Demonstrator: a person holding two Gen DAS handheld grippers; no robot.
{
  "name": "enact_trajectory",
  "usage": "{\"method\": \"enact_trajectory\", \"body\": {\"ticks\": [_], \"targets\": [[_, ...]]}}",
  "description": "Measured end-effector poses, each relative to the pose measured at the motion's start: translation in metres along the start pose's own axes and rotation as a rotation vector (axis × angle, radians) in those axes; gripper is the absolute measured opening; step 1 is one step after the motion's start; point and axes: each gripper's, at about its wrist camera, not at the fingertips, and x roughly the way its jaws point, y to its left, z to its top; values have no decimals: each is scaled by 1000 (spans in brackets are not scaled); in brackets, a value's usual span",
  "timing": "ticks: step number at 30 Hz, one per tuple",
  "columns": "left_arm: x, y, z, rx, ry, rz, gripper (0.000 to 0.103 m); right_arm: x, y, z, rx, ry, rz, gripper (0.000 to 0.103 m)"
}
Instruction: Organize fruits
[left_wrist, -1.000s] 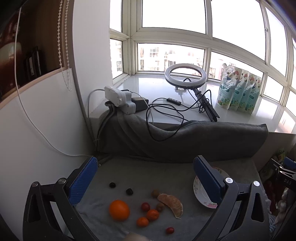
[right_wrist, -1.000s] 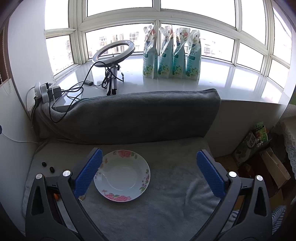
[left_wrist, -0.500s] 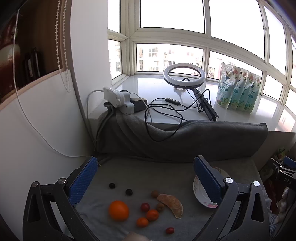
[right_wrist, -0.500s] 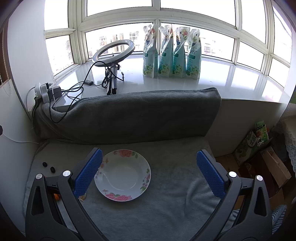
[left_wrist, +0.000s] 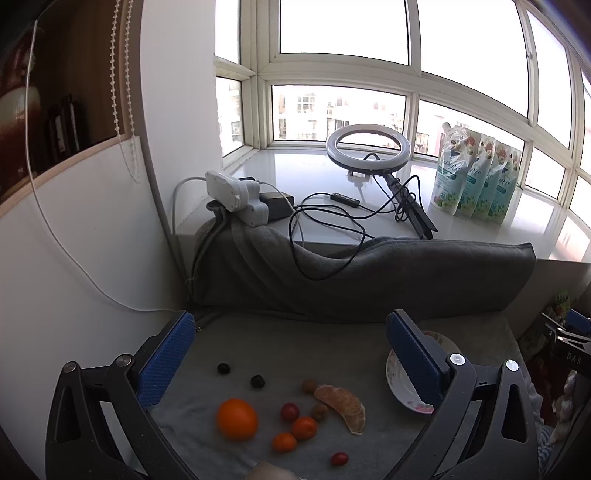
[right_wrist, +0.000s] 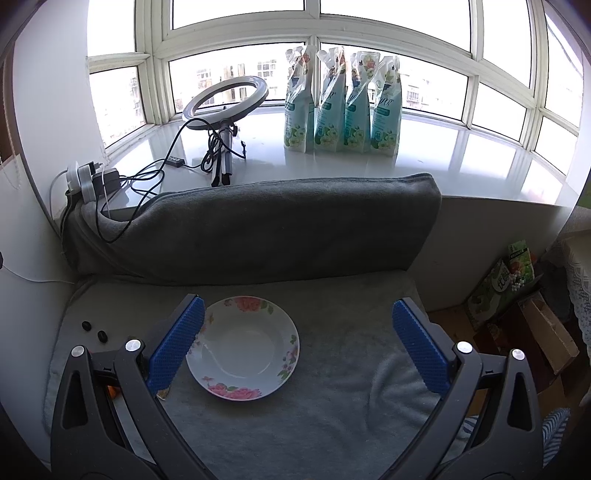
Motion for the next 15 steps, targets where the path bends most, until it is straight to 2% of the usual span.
{"method": "enact_trajectory", "body": {"ticks": [15], "targets": [[5,-1,-2,0,10,4,102,4,-2,1,-1,5,-2,103]]}}
